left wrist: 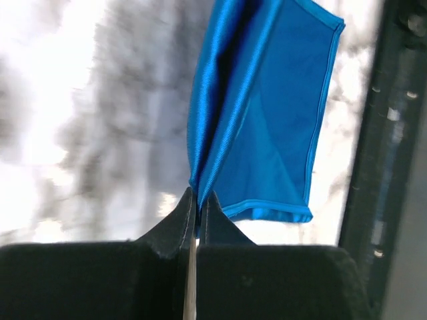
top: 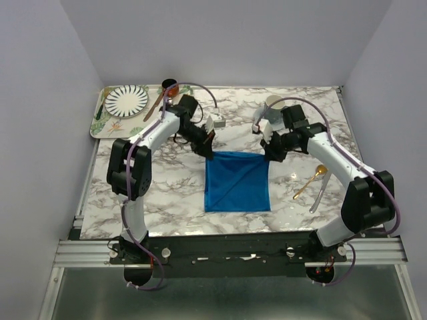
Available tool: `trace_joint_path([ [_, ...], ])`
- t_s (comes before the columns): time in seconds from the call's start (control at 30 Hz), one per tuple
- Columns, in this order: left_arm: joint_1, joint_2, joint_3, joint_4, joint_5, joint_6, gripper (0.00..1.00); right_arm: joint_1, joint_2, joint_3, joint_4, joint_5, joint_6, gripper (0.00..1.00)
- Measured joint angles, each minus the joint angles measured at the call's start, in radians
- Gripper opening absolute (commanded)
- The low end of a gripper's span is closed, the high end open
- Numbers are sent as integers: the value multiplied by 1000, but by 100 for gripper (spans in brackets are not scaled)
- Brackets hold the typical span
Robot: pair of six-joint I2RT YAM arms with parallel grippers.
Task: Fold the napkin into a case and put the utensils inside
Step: Turn over the upper triangle folded napkin at the center of the board.
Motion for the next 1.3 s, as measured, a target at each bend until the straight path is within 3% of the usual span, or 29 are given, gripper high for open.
trace_joint_path([
  [0.23,31,-5,436,48,-199,38,0,-10,-27,189,113,108,-48,0],
  [0.37,35,-7,537,186,-274,68,0,-11,-33,205,291,176,-89,1],
  [0.47,36,-12,475,323,-307,98,0,-11,-41,132,494,226,-143,1],
  [0.67,29,-23,142,522,-318,188,0,-4,-41,-145,789,248,-269,0],
  [0.77,5,-61,-89,581,-314,243,0,11,-42,-270,857,240,-307,0],
  [0.9,-25,-133,-265,604,-306,297,0,36,-74,-439,877,212,-338,0],
  [1.13,-31,-236,-343,603,-297,317,0,62,-201,-513,867,186,-330,1],
  [1.3,-17,-234,-210,539,-316,253,0,60,-171,-365,815,234,-285,0],
])
